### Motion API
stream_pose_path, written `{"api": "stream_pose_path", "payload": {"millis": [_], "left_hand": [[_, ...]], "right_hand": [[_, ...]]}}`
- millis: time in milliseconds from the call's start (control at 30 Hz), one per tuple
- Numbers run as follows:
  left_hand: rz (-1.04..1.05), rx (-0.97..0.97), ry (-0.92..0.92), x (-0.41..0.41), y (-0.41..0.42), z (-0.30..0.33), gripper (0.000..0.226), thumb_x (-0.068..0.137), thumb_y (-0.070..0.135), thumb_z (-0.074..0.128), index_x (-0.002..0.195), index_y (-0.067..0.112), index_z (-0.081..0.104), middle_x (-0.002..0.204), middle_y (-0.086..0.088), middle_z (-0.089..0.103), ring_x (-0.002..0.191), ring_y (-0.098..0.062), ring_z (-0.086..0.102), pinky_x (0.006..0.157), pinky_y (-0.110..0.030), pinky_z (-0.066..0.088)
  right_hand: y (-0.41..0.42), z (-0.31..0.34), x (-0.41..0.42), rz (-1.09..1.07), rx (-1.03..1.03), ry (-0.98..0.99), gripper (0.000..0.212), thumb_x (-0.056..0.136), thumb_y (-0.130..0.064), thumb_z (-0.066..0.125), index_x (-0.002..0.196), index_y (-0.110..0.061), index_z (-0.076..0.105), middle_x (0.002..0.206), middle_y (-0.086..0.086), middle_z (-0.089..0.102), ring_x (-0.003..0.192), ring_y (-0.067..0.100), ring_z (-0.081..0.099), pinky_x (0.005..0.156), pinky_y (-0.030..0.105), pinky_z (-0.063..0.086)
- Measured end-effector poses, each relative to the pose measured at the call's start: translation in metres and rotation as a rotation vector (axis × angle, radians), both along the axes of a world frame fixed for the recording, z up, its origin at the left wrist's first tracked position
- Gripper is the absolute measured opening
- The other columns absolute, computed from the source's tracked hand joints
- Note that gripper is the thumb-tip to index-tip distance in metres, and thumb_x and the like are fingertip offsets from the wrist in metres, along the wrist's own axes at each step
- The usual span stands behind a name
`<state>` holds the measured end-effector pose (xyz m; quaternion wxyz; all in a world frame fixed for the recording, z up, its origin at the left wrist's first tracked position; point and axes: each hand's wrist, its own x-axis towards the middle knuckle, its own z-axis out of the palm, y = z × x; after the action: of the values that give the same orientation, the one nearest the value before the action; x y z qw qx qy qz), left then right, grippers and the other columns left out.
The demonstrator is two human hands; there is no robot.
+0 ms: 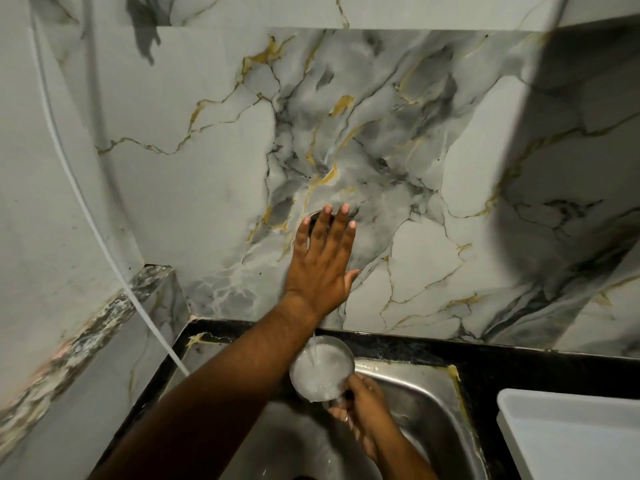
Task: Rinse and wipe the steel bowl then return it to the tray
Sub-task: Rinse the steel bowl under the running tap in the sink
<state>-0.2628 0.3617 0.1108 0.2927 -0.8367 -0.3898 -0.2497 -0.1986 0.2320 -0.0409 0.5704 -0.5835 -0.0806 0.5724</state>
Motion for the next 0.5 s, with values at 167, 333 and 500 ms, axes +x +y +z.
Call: {"api": "stream_pose_path", "payload": {"millis": [167,333,500], "left_hand": [[0.127,-0.046,0.040,0.008,-0.004,0.003,0.094,0.091,0.064,0.036,0.155,0.010,-0.007,0.159,-0.015,-0.021,0.140,-0.036,-0.029,0.108,-0.055,-0.029],[0.048,-0.070,0.009,0.003,-0.008,0.007,0.097,0.088,0.066,0.040,0.156,0.010,0.002,0.164,-0.020,-0.001,0.149,-0.039,-0.008,0.116,-0.055,-0.010],[0.041,-0.113,0.004,0.003,-0.006,0.005,0.100,0.085,0.069,0.040,0.156,0.012,-0.001,0.164,-0.021,-0.005,0.149,-0.043,-0.007,0.118,-0.055,-0.008]], "right_hand": [[-0.015,-0.002,-0.011,0.079,0.017,0.023,0.012,0.092,-0.002,0.051,0.085,-0.001,0.061,0.058,0.014,0.066,0.053,0.022,0.063,0.061,0.040,0.060],[-0.065,-0.005,0.004,0.073,0.007,0.069,0.013,0.092,0.000,0.053,0.094,0.007,0.064,0.070,0.022,0.074,0.056,0.026,0.072,0.050,0.033,0.059],[-0.081,0.006,0.038,-0.006,-0.006,-0.005,0.010,0.090,0.002,0.056,0.089,0.008,0.062,0.070,0.024,0.074,0.065,0.035,0.071,0.055,0.045,0.063]]}}
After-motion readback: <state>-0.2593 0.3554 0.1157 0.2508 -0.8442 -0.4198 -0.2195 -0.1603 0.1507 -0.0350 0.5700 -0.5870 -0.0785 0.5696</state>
